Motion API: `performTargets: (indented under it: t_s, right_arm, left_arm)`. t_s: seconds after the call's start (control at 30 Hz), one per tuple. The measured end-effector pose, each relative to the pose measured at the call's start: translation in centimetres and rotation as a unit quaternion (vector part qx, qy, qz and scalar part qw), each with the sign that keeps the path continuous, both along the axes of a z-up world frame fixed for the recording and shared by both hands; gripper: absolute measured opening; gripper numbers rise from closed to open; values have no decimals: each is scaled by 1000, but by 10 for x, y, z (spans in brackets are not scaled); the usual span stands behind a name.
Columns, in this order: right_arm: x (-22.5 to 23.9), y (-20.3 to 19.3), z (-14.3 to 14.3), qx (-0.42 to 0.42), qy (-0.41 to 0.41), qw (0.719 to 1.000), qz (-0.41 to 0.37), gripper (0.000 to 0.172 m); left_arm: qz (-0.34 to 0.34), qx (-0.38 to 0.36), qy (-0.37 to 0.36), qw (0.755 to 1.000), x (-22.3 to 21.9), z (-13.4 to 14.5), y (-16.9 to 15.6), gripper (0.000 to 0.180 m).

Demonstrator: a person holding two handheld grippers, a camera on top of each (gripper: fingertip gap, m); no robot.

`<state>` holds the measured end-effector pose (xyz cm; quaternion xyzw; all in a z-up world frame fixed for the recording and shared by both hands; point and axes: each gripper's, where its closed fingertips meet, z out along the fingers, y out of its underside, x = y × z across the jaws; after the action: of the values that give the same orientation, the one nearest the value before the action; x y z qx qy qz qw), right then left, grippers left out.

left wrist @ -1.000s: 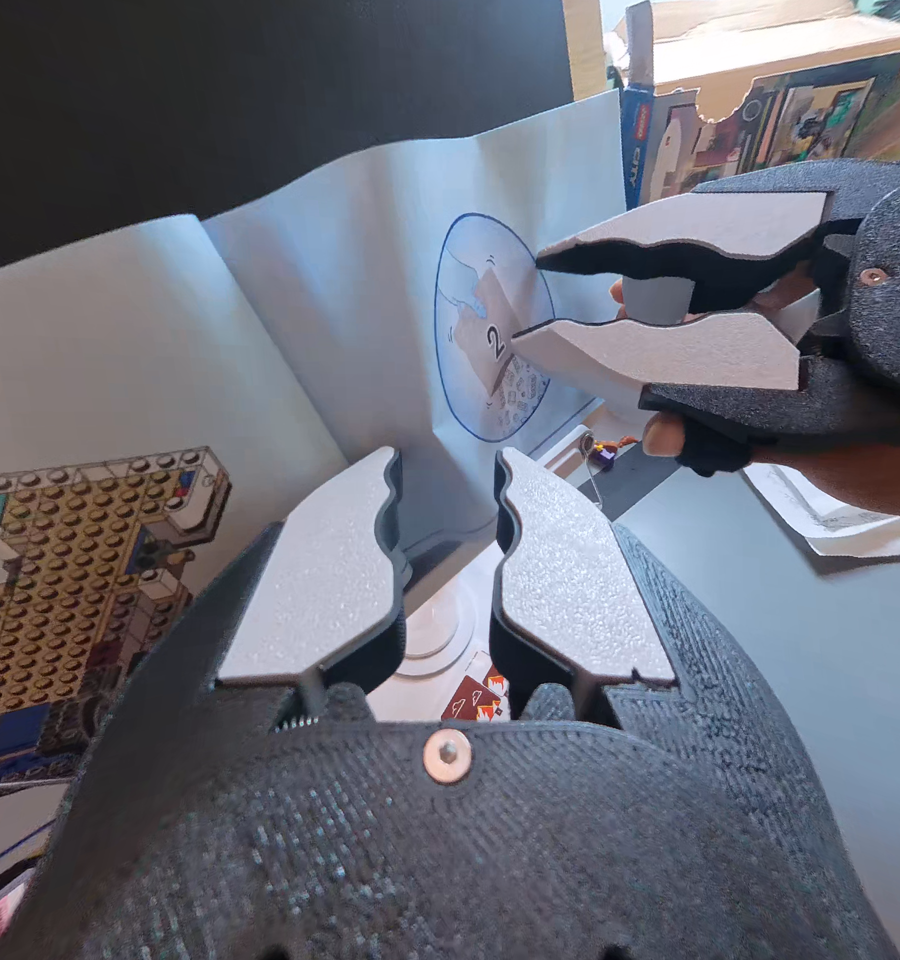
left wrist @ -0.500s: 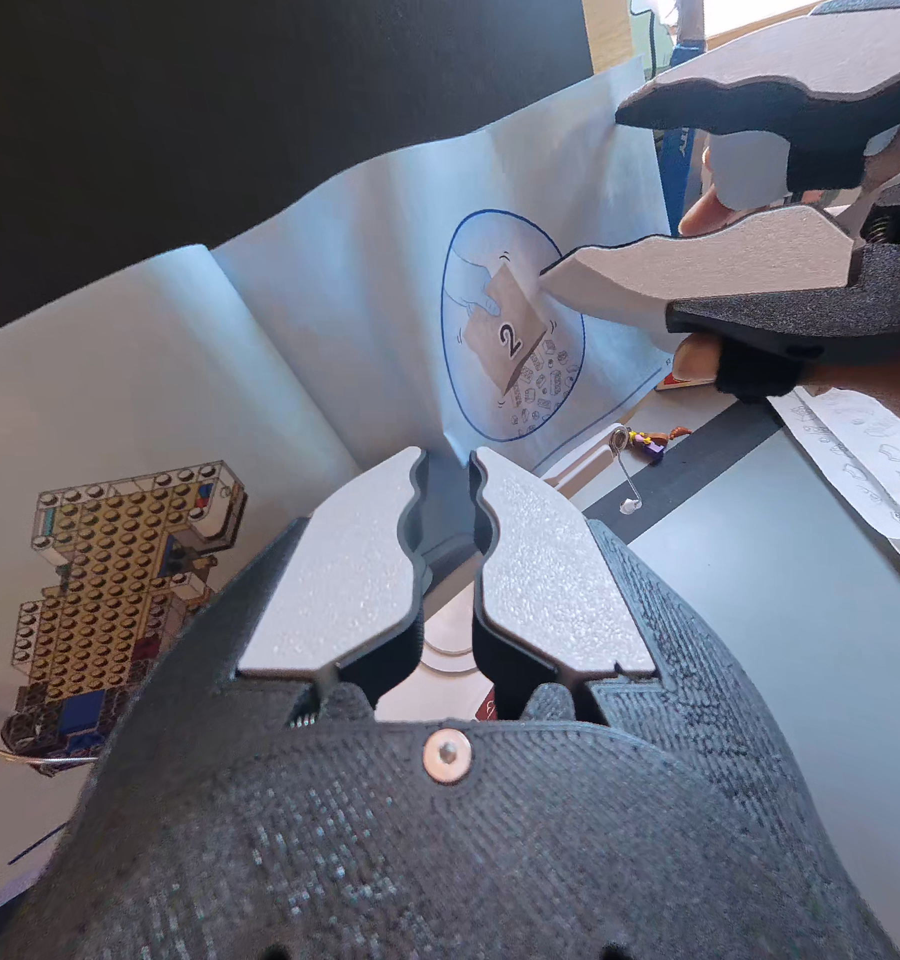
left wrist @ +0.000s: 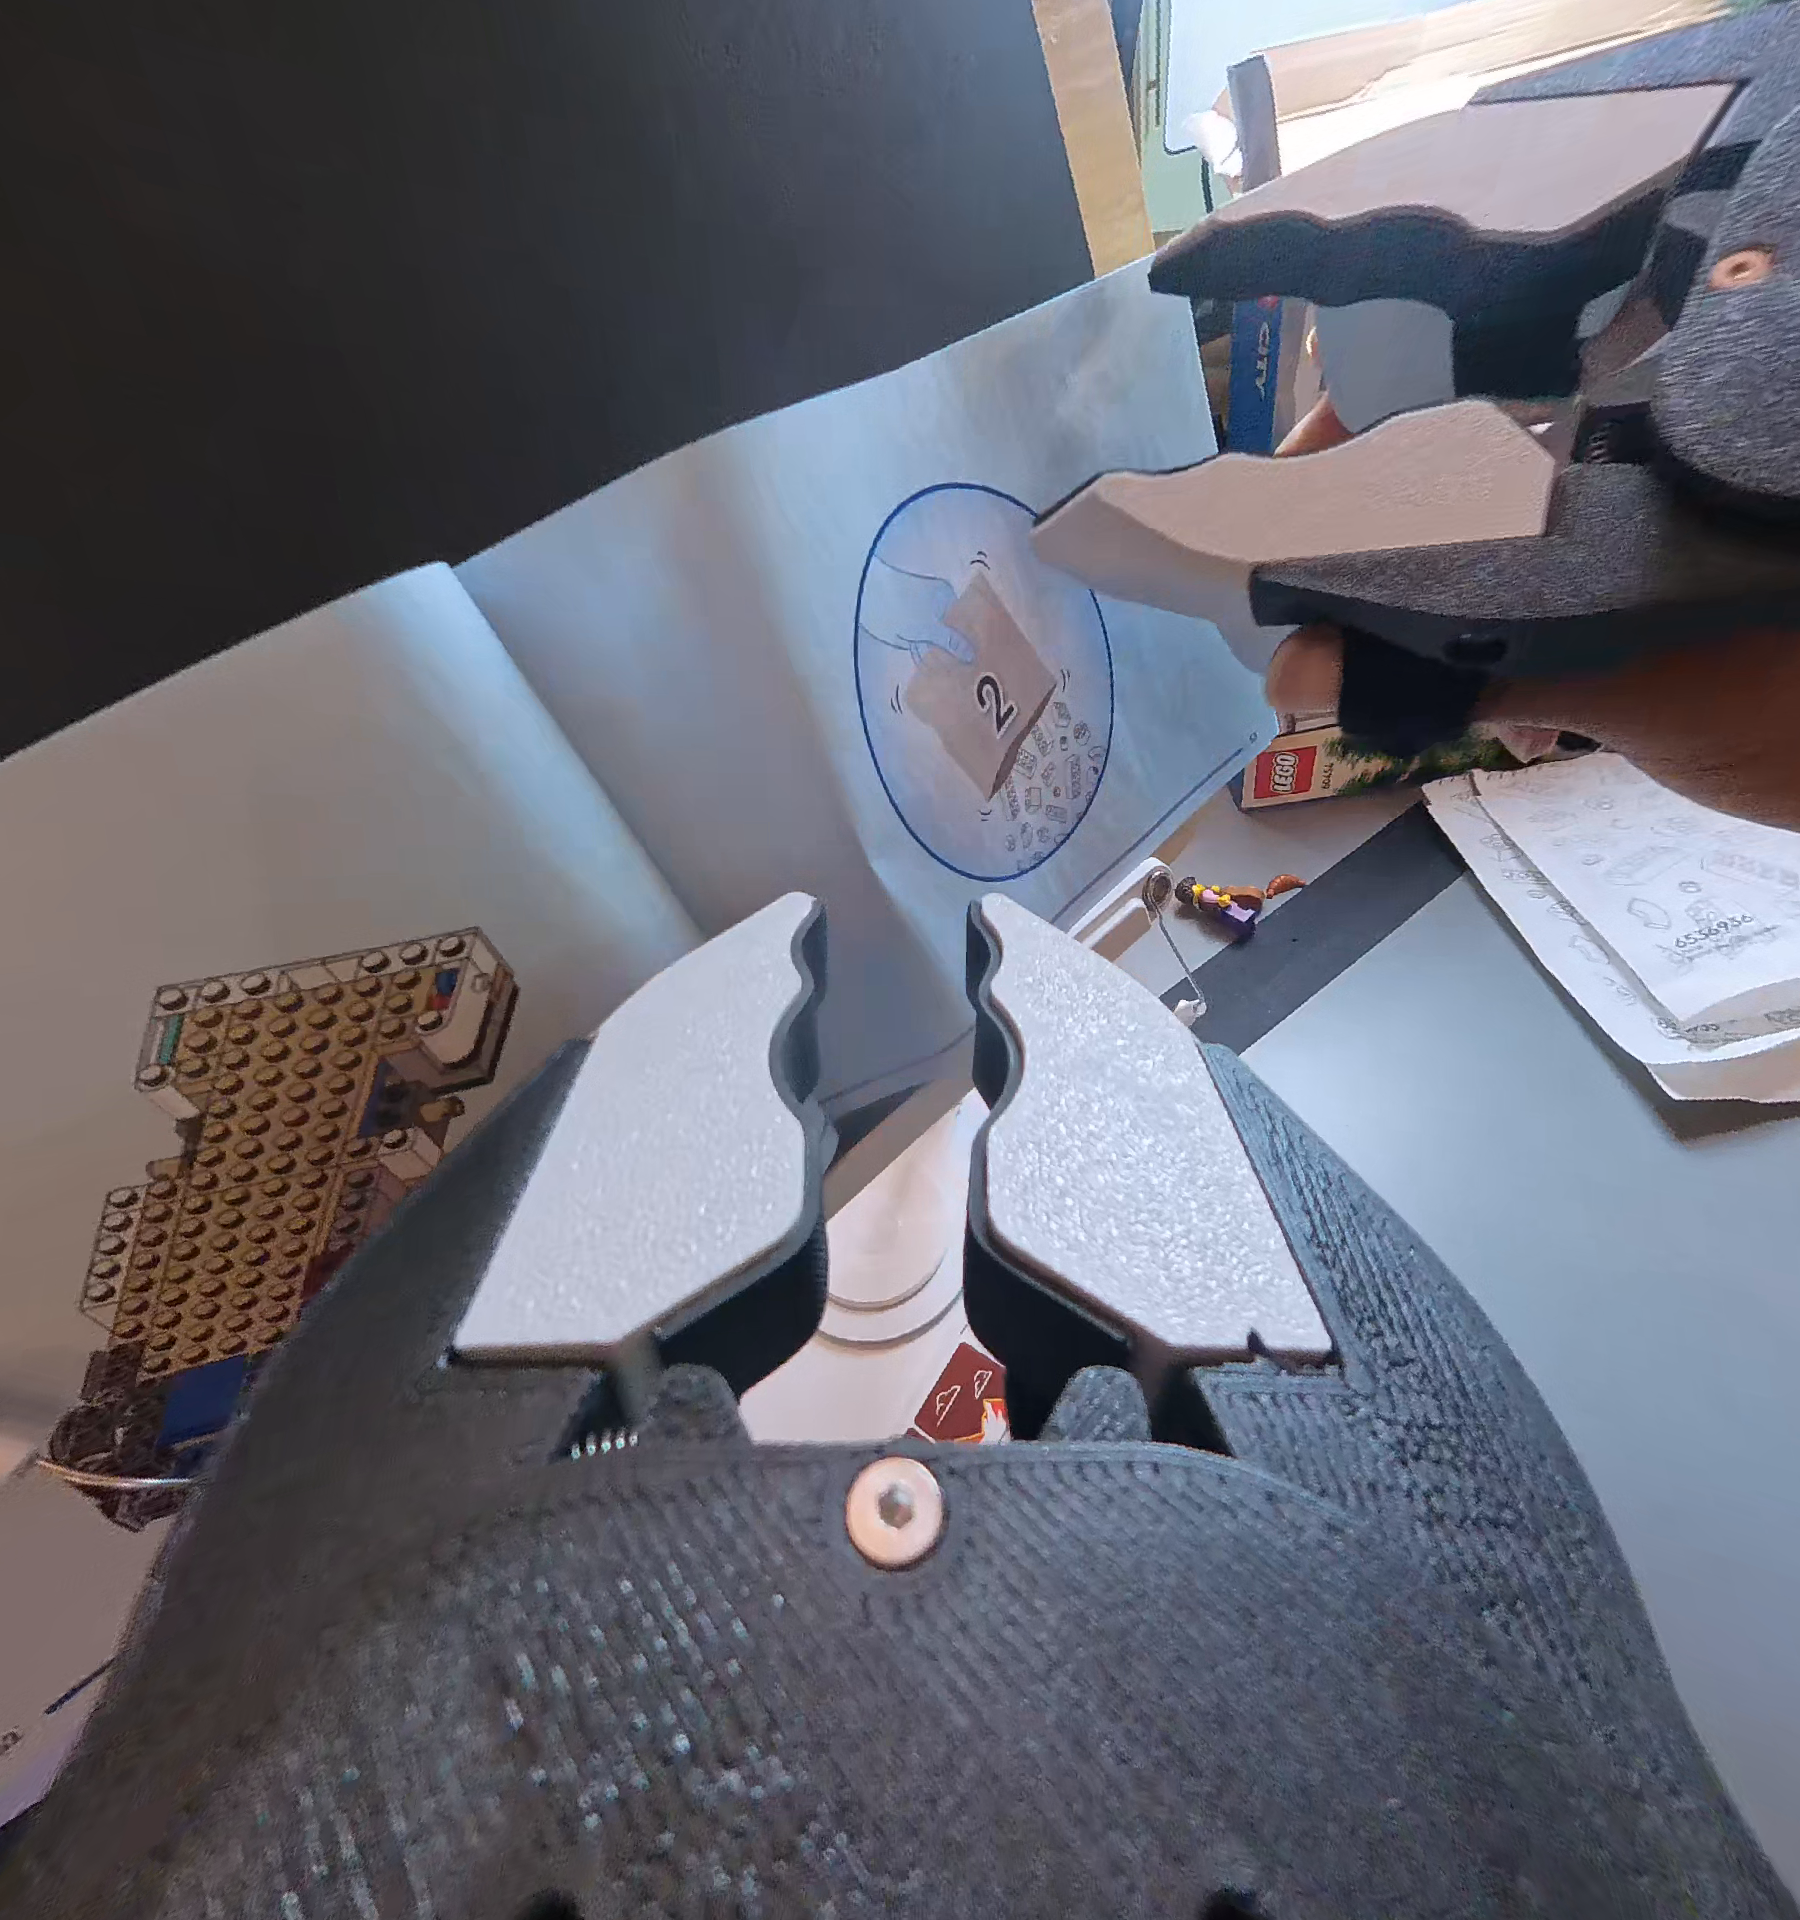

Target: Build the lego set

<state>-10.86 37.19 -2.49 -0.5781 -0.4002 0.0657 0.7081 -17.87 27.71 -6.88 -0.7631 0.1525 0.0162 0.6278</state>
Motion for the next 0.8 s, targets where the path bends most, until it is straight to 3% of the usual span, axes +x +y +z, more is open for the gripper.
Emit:
performTargets:
  t_s: [0.07,0.2,0.4,0.5,0.67,0.73,0.8]
  right_arm:
    - [-3,6,-7,-21,0,1000,0,68]
    - [-12,-2,-17,-25,-18,999,20,34]
    - [-22,-24,-19,-54,3,994,93,3]
    - [-25,-54,-14,-35,1,989,147,3]
    - [-25,-113,-20,26,-29,970,239,8]
    - [-22,-124,-27,32,-45,969,243,25]
    - [-14,-131,-30,27,-48,966,252,29]
  left_arm:
    - [-2,0,-4,1000,2,0,-1,26]
    - [-7,3,0,1000,4,1,-6,26]
    - [-26,1,-12,1000,10,3,-4,32]
    - [-81,-1,-78,994,28,13,-8,37]
    - [-172,-27,-205,963,58,33,-18,43]
    - [-195,-38,-217,956,66,33,-21,35]
    - [-211,-40,-212,953,69,33,-27,20]
